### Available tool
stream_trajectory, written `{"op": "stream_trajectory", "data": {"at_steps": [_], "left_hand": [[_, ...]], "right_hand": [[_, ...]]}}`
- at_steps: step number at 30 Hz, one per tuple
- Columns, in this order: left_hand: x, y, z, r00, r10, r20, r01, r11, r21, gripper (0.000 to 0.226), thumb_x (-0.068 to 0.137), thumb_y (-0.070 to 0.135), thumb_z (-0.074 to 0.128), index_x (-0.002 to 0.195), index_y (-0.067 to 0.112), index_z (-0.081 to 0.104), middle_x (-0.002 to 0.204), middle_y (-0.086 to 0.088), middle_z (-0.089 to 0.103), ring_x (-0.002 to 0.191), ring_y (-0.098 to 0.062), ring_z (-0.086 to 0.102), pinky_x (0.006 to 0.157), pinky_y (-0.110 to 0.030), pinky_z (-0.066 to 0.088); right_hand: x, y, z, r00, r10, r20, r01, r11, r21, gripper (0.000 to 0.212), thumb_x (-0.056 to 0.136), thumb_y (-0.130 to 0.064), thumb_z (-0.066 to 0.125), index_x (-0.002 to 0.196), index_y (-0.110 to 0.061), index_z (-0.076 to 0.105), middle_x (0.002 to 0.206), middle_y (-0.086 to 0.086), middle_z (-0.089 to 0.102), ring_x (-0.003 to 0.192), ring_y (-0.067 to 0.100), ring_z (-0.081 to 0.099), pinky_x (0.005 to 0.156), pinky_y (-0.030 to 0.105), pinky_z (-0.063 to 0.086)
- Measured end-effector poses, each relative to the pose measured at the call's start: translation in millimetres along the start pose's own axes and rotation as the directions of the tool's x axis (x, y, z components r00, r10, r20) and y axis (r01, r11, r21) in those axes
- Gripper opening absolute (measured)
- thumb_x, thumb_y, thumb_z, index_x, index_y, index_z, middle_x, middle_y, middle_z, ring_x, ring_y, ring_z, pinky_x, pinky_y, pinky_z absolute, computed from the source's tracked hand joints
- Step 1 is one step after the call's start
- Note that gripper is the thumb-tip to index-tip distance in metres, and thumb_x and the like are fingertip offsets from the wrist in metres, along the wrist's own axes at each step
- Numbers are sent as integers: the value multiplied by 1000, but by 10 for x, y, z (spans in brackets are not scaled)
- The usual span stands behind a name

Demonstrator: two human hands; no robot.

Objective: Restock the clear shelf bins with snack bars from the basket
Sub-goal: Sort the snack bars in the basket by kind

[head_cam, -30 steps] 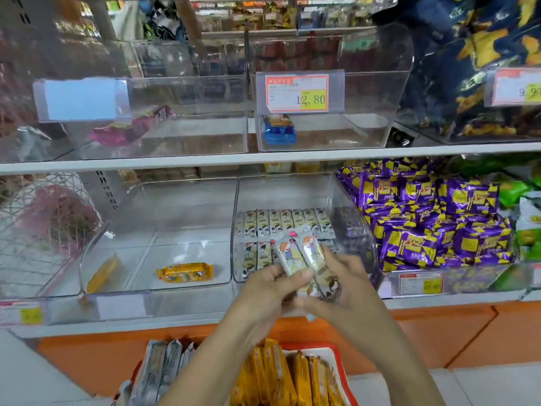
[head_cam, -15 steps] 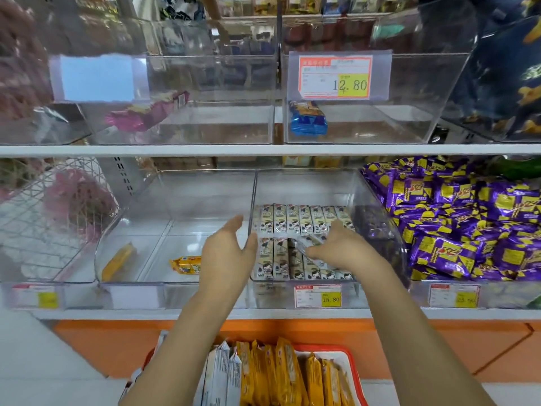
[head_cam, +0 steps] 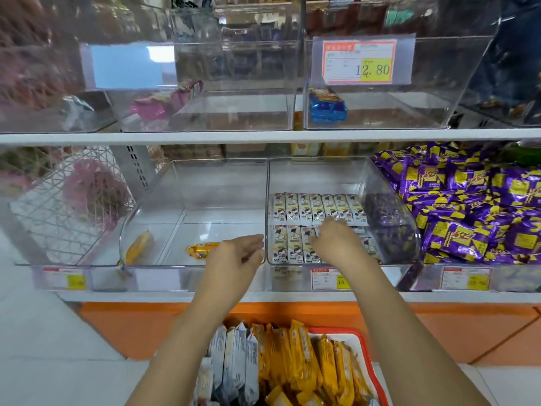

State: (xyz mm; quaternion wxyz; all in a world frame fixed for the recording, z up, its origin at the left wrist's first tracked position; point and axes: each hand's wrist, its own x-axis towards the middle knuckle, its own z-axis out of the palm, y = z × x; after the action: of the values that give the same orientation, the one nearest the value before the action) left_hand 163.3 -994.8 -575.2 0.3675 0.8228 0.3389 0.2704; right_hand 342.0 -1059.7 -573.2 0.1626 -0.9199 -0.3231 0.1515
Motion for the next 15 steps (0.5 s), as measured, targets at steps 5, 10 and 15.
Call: {"op": "stream_trajectory", "data": {"at_steps": [5,10,15], "left_hand": [[-216,-226,-465,991,-123,62,116,988,98,21,90,27,62,71,17,67,68,7,70,66,-2,65,66,-22,50],[-473,-558,-700,934,-322,154,230,874,429,33,93,35,55,78,7,63,80,-10,63,73,-19,55,64,-27,39],[-793,-880,-645,872,-443,210,357,867,348,22,98,29,48,114,18,56,114,-5,59,99,-15,57,85,-25,41]], "right_hand": [[-672,-99,-70,855,-250,-454,400,875,271,18,88,-21,63,76,-12,53,64,-2,53,63,16,52,60,33,43],[-1160,-93,494,969,-245,-19,239,923,300,24,86,-40,66,86,-19,55,79,-3,60,75,13,57,63,28,41],[-1191,-191,1281,911,-105,400,60,991,123,79,91,-53,53,147,-6,22,140,8,48,121,24,53,80,29,47]]}}
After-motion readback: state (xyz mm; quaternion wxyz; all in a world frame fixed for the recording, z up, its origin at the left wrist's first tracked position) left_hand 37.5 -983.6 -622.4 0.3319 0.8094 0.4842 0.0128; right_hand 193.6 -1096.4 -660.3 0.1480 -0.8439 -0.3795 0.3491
